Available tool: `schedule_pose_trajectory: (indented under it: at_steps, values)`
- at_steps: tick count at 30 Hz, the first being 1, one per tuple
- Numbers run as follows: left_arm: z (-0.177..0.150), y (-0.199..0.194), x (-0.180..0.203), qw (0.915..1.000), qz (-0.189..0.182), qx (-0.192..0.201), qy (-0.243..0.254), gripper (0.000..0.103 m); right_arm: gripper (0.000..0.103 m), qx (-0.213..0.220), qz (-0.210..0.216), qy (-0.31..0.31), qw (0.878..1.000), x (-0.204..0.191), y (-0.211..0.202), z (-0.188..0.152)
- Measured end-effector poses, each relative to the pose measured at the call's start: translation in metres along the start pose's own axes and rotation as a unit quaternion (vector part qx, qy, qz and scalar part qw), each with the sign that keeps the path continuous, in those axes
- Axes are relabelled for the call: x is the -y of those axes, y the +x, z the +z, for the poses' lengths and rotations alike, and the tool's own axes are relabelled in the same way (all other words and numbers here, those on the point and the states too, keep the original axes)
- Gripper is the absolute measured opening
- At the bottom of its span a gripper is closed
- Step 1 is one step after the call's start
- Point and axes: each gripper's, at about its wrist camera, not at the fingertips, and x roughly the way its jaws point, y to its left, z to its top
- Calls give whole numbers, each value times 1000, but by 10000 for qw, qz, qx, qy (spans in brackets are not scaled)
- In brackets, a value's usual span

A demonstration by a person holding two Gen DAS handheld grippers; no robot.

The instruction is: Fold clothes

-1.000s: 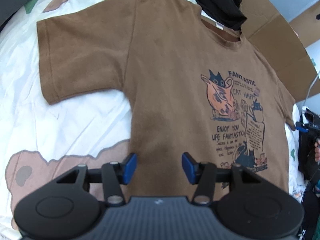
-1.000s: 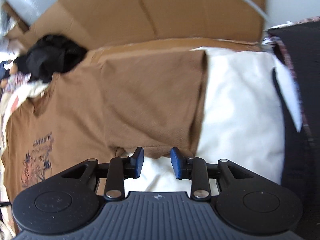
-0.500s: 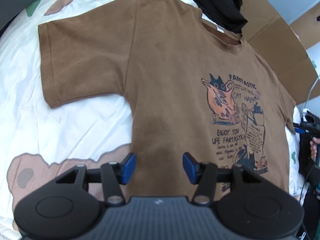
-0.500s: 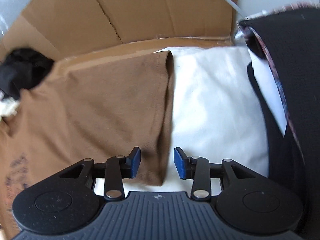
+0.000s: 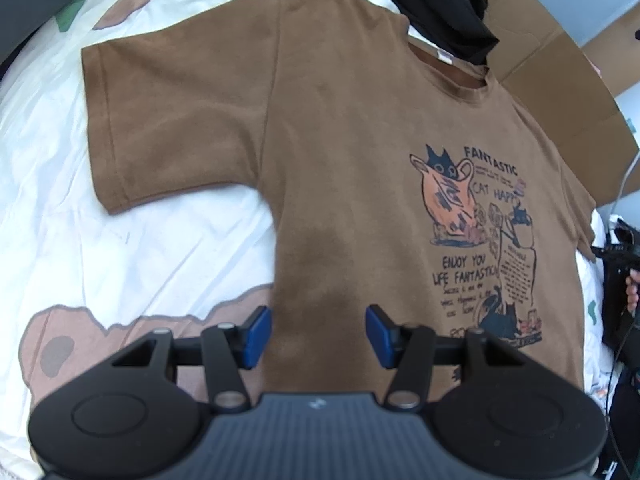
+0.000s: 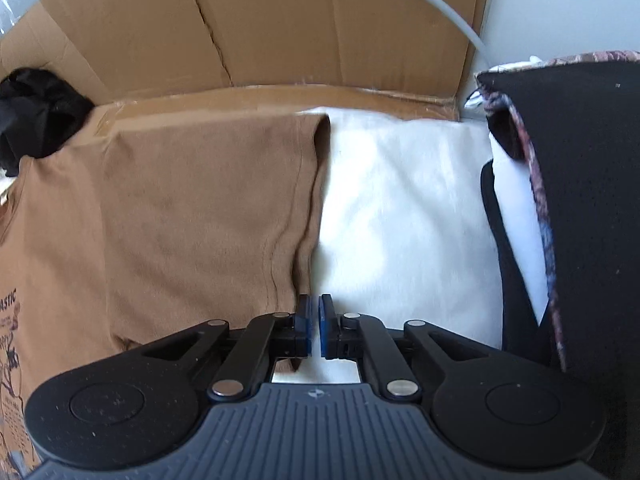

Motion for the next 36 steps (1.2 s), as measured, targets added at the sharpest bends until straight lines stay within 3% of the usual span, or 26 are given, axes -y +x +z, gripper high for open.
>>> schedule_pose_trajectory:
  at_steps: [1,2,4,18,27,30,31,32,34,36]
  values:
    - [1,-2,0,10000,-7,21,1,55,16,45,25,19,10000,0,-2,0]
    - [2,-2,1,10000,-10,35,1,55,32,90,50,37,9999,1,-3,1]
    - [4,-4,1,10000,-22,75,-12,55,46,236,101,54,9997,-1,-7,7]
    - [29,-3,-10,9979,175,625,-53,56,46,807,128,599,9949,4,-4,62]
    - [49,-11,-35,9894,330,1293,-580,56,46,837,24,509,9952,5,12,79]
    - [52,-7,-39,9895,352,1258,-614,56,45,674,57,440,9967,3,25,82]
    - [52,-5,-39,9900,374,1230,-586,56,39,623,37,363,9974,2,28,82]
    - [53,-4,-39,9901,387,1225,-562,56,22,603,-7,276,9978,0,31,82]
    - [54,-5,-39,9902,393,1235,-521,56,5,615,-69,186,9979,0,32,82]
    - [54,-7,-40,9900,407,1253,-507,56,3,786,-124,75,9968,1,27,84]
